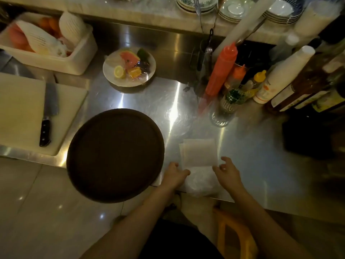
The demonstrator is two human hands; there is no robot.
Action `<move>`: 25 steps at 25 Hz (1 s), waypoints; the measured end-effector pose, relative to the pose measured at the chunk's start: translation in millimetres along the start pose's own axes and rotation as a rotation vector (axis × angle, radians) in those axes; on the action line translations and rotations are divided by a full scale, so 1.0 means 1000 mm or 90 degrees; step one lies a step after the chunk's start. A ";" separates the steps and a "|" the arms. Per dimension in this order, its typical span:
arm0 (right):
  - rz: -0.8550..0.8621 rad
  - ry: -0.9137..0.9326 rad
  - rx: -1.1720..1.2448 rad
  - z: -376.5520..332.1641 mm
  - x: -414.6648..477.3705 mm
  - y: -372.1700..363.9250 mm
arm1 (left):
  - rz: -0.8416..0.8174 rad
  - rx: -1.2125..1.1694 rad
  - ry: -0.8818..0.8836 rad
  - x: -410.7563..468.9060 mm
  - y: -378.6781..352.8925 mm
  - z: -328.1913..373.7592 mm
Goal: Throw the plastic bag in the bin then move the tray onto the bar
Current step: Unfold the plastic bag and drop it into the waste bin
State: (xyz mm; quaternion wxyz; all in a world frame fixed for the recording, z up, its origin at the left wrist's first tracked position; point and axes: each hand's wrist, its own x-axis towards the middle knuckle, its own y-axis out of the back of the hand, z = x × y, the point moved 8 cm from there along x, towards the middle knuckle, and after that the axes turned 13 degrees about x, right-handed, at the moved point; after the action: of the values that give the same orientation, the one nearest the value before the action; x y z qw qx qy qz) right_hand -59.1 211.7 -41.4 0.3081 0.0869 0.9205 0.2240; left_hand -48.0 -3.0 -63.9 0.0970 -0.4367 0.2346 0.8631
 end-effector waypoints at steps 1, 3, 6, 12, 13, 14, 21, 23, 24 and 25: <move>-0.001 -0.013 0.005 0.001 0.001 0.000 | 0.005 -0.001 -0.002 0.001 -0.002 0.002; -0.011 -0.031 0.024 0.005 0.005 -0.001 | 0.010 -0.014 0.000 0.001 -0.004 0.005; -0.014 -0.075 0.079 0.013 0.009 -0.001 | 0.030 -0.072 0.027 0.002 -0.002 0.000; -0.064 -0.083 0.238 0.006 0.006 -0.003 | 0.071 -0.186 0.051 -0.004 0.004 -0.013; -0.067 -0.072 0.250 0.003 0.005 -0.003 | 0.075 -0.199 0.042 -0.008 0.007 -0.012; -0.068 -0.062 0.263 -0.001 0.002 -0.002 | 0.082 -0.209 0.032 -0.012 0.011 -0.012; -0.128 0.009 0.364 -0.069 -0.047 -0.033 | 0.138 -0.278 -0.070 -0.057 0.083 -0.023; -0.171 0.024 0.376 -0.089 -0.069 -0.051 | 0.129 -0.304 -0.076 -0.074 0.108 -0.038; -0.191 0.031 0.376 -0.098 -0.080 -0.060 | 0.125 -0.313 -0.077 -0.083 0.121 -0.047; -0.214 0.040 0.372 -0.108 -0.093 -0.073 | 0.128 -0.323 -0.086 -0.093 0.136 -0.060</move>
State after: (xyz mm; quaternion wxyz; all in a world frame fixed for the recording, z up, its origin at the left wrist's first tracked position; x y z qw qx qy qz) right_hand -52.8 80.4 50.1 0.2742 0.0114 0.9564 -0.1003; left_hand -0.2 -146.8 23.7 -0.0863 -0.3627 0.0461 0.9268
